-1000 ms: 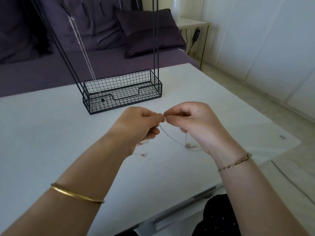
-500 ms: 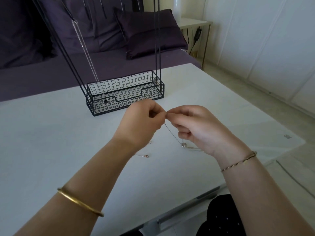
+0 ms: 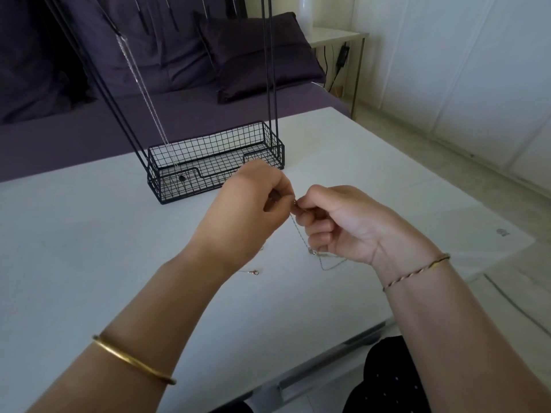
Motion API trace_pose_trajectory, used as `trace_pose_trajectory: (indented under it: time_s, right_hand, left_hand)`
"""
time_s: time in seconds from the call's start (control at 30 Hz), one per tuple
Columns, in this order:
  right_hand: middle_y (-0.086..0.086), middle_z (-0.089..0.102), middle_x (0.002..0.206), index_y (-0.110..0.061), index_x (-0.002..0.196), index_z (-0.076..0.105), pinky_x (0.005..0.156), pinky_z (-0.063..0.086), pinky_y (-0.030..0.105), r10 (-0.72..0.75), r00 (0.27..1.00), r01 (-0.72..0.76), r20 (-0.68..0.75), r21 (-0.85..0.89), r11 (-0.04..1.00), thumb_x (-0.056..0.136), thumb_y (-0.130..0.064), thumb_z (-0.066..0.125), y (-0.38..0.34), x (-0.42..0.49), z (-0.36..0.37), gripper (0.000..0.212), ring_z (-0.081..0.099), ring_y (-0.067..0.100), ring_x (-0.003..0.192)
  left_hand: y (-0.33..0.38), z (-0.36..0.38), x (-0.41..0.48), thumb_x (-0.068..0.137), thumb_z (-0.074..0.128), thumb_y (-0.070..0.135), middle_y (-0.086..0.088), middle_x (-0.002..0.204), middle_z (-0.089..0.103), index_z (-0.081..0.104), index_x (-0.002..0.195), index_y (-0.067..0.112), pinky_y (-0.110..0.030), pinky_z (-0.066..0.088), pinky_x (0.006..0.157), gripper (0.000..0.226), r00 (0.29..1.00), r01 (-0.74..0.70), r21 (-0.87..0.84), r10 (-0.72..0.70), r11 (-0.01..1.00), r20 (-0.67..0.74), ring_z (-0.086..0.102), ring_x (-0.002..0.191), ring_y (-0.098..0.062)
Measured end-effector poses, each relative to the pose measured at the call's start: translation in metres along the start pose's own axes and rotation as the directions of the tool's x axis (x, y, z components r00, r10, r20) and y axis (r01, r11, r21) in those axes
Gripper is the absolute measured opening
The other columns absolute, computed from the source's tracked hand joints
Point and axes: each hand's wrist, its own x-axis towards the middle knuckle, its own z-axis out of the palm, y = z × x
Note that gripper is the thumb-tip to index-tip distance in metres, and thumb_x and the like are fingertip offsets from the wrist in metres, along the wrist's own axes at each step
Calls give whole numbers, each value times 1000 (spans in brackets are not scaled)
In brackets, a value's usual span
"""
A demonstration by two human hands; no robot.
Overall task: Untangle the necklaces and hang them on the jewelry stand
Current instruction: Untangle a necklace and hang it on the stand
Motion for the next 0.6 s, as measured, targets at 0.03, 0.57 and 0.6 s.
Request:
trace_pose_trajectory:
  time_s: [0.03,0.57,0.6]
  right_hand:
    - [2,48,52,-5,64,56,40,22,17,21,1000,-21,13,30,999,88,-4,48,0,0,0,25,24,8,40]
    - [0,47,53,-3,67,62,40,28,19,-278,938,280,-207,-22,960,84,2,56,6,4,-2,19,31,8,39]
    - [-1,47,53,-5,66,63,41,30,20,-304,929,301,-212,-46,952,84,1,57,6,5,-2,20,32,8,39]
  left_hand:
    - [-1,0,0,86,60,5,10,80,50,61,79,13,-12,39,64,11,1000,-24,17,24,1000,1,47,73,-3]
    - [6,-9,2,87,64,1,0,89,71,68,90,18,-29,52,92,18,924,344,-562,-378,752,60,70,87,-7]
    - [6,-9,2,86,63,-2,-4,92,69,67,91,16,-36,52,94,19,923,345,-583,-380,735,67,71,87,-10]
